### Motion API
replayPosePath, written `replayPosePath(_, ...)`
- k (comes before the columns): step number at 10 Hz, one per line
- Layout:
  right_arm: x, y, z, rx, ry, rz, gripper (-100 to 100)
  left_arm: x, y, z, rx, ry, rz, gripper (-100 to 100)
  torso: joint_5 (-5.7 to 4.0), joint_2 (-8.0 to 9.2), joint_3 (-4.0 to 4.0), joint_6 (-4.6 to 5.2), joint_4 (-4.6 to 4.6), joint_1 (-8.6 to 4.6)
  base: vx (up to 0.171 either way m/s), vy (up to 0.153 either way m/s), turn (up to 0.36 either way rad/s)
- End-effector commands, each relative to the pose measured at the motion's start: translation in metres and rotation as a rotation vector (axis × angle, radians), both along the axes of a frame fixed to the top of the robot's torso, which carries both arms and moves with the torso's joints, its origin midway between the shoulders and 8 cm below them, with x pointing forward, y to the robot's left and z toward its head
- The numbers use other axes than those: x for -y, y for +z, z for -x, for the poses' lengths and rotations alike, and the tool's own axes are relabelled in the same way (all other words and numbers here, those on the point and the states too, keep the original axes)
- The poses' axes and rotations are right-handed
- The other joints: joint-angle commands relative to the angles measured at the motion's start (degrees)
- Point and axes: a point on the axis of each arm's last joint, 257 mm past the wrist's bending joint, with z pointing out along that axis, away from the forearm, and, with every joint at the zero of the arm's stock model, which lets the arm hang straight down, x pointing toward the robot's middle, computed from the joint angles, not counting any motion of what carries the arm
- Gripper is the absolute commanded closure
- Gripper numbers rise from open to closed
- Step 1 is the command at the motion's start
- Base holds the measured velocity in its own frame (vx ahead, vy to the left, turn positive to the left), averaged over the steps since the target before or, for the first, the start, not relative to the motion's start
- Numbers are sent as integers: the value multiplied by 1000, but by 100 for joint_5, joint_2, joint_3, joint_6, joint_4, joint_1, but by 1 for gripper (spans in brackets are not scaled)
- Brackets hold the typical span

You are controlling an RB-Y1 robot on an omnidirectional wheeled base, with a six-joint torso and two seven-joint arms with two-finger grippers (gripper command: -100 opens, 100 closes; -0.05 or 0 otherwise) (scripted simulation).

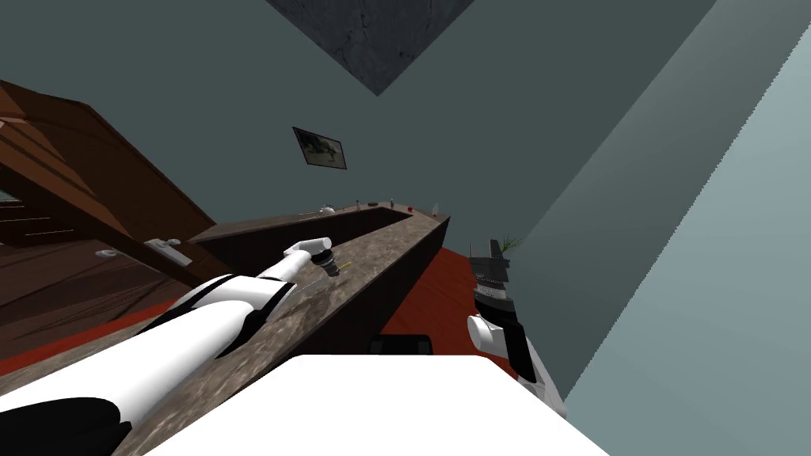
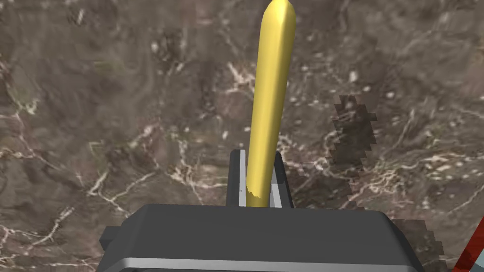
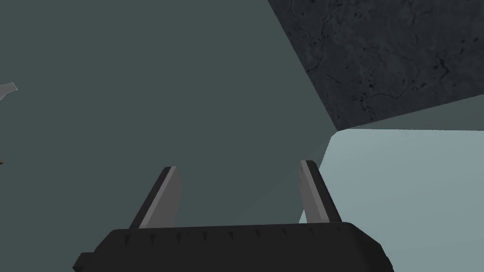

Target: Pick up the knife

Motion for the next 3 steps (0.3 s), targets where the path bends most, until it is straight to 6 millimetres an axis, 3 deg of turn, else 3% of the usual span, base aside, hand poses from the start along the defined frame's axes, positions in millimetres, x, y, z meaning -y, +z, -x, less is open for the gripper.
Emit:
replayPosePath(1,0,0,0,0,0,0,0,3,2,0,0,-6,1,100,0,0,0,0,0,0,23,-22,-12)
replayPosePath(2,0,0,0,0,0,0,0,2,1,-1,1,-5,1,100,4,12,6,-1,2,18,7,-4,-12)
replayPosePath(3,0,0,0,0,0,0,0,3,1,-1,1,-6,2,0,7,20,11,-5,3,29,0,0,0)
